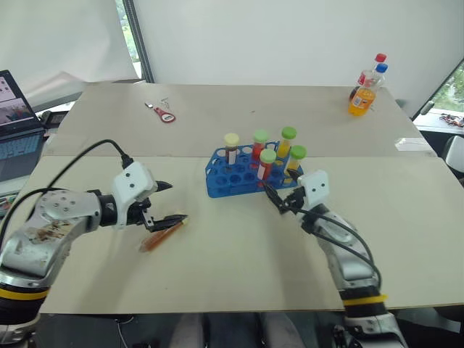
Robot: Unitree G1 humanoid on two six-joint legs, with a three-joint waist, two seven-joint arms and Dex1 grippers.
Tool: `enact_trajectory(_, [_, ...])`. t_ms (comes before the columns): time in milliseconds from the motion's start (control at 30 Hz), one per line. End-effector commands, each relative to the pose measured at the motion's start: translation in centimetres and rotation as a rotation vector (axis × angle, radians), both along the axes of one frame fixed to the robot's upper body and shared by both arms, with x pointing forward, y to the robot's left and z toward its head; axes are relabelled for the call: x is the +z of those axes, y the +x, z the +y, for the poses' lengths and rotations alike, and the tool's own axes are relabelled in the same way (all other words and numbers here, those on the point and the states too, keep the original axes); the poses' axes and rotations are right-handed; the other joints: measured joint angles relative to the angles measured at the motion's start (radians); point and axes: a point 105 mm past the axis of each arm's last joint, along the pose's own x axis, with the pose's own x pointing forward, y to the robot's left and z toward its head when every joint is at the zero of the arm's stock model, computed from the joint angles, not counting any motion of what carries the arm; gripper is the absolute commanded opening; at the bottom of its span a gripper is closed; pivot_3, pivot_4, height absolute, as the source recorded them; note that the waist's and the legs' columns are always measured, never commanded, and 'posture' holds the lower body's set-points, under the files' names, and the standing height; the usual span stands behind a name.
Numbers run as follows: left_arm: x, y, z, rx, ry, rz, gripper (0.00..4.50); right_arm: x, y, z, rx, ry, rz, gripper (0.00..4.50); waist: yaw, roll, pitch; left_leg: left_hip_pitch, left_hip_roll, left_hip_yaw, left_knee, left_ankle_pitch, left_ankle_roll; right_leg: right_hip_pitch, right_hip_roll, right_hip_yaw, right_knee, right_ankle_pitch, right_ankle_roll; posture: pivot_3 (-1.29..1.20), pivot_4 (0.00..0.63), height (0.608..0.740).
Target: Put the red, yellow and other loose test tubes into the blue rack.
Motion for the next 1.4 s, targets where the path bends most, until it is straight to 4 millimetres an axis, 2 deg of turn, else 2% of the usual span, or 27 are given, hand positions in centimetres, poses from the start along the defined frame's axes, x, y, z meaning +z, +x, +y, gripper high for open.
enact_trajectory(33, [0.9,-0.8,2.2,0.082,0.19,0.122,4.5,4.0,-2.8,0.1,0.237,-0.126,0.017,4.1,-0.001,-0.001,0.004,0.002,0.001,0.001,0.0,0.0,0.0,0.0,0.001,0.0,0.0,0.0,0.0,0.0,0.15,0.733])
enact_trajectory(167, [0.7,-1.5,2.6,0.088,0.259,0.261,4.5,5.2,-4.3,-0.3,0.382,-0.223,0.164,4.1,0.008,-0.001,0.004,0.001,0.0,0.001,0.001,0.0,0.0,0.001,0.001,0.0,0.0,-0.001,0.0,0.0,0.15,0.733])
enact_trajectory(233, [0.5,-1.1,3.0,0.099,0.293,0.288,4.5,5.3,-5.4,-0.1,0.46,-0.293,0.221,4.1,0.01,-0.002,0.004,0.002,0.0,0.002,0.0,0.0,0.0,0.003,0.002,0.0,0.0,-0.001,-0.001,0.0,0.15,0.733])
enact_trajectory(367, [0.3,0.3,1.9,0.118,0.307,0.33,4.5,5.9,-6.8,0.1,0.551,-0.303,0.324,4.1,0.026,-0.003,0.005,-0.001,0.0,0.007,0.001,0.0,0.0,0.001,0.003,-0.001,-0.001,-0.002,-0.001,0.0,0.15,0.733])
enact_trajectory(467, [-0.5,0.6,0.9,0.11,0.316,0.372,4.5,6.1,-7.7,0.5,0.594,-0.295,0.382,4.1,0.031,-0.004,0.005,-0.002,0.0,0.007,0.002,0.0,0.0,0.001,0.003,-0.001,-0.001,-0.002,-0.001,0.0,0.15,0.733])
enact_trajectory(700, [-2.3,0.7,-1.2,0.104,0.306,0.432,4.5,5.8,-8.1,0.5,0.587,-0.312,0.425,4.1,0.031,-0.005,0.006,-0.004,0.0,0.006,0.002,0.0,0.001,-0.001,0.002,-0.001,-0.001,-0.002,-0.001,0.0,0.15,0.733])
enact_trajectory(967, [-4.1,1.4,-1.2,0.121,0.358,0.388,4.5,6.1,-8.0,1.0,0.592,-0.291,0.433,4.1,0.031,-0.005,0.005,-0.004,0.0,0.005,0.003,0.0,0.001,-0.001,0.002,-0.001,0.0,-0.002,-0.001,0.0,0.15,0.733])
enact_trajectory(1067, [-4.6,1.5,-1.3,0.114,0.373,0.375,3.69,6.2,-8.1,1.0,0.588,-0.278,0.443,4.12,0.032,-0.005,0.005,-0.004,0.0,0.005,0.003,0.0,0.001,-0.001,0.002,-0.001,0.0,-0.002,-0.001,0.0,0.15,0.733])
enact_trajectory(1267, [-5.1,1.9,-1.5,0.103,0.378,0.354,0.98,6.3,-8.5,0.8,0.599,-0.271,0.481,4.12,0.035,-0.005,0.005,-0.004,-0.001,0.005,0.003,0.0,0.001,-0.001,0.002,-0.001,0.0,-0.002,-0.001,0.0,0.15,0.733])
enact_trajectory(1400, [-4.3,1.8,-1.2,0.062,0.383,0.321,0.88,6.3,-8.2,0.5,0.588,-0.278,0.482,4.12,0.034,-0.005,0.005,-0.004,-0.001,0.005,0.004,0.0,0.001,0.0,0.002,-0.001,0.0,-0.002,-0.001,0.0,0.15,0.733])
